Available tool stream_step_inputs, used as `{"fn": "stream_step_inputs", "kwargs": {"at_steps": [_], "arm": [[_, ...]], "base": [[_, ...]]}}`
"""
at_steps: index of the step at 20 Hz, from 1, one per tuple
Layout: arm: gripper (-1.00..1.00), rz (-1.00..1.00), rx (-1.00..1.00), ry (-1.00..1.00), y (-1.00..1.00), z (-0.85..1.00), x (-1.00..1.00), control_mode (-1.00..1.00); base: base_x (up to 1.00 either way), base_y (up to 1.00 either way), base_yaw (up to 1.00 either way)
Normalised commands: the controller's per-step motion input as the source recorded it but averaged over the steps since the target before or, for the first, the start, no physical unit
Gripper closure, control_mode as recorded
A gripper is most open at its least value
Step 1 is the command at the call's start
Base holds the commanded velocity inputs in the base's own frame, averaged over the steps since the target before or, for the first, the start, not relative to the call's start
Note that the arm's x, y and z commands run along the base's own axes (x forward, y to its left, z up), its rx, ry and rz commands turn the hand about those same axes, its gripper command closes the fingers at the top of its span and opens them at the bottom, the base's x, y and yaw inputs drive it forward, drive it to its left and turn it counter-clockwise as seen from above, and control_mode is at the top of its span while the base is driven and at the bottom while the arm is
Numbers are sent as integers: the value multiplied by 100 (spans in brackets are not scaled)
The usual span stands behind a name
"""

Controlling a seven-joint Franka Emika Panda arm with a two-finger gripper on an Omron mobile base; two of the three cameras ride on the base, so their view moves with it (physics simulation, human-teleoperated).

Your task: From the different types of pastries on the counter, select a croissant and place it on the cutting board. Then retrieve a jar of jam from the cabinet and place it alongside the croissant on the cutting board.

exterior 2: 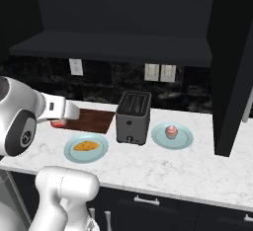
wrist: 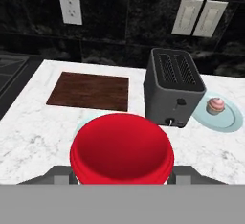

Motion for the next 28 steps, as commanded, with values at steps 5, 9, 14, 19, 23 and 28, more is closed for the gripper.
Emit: {"fn": "stream_step_inputs", "kwargs": {"at_steps": [5, 9, 14, 19, 23, 28], "arm": [[100, -3, 0, -27, 0, -88, 12, -100], [100, 0, 3, -31, 0, -100, 24, -100], [100, 3, 7, -28, 1, -100, 23, -100], [100, 1, 2, -26, 7, -98, 13, -100], [100, 0, -3, -40, 11, -100, 20, -100], [100, 0, -5, -40, 13, -100, 28, -100]], "base": [[0, 0, 0], [0, 0, 0], [0, 0, 0], [0, 0, 0], [0, 0, 0], [0, 0, 0]]}}
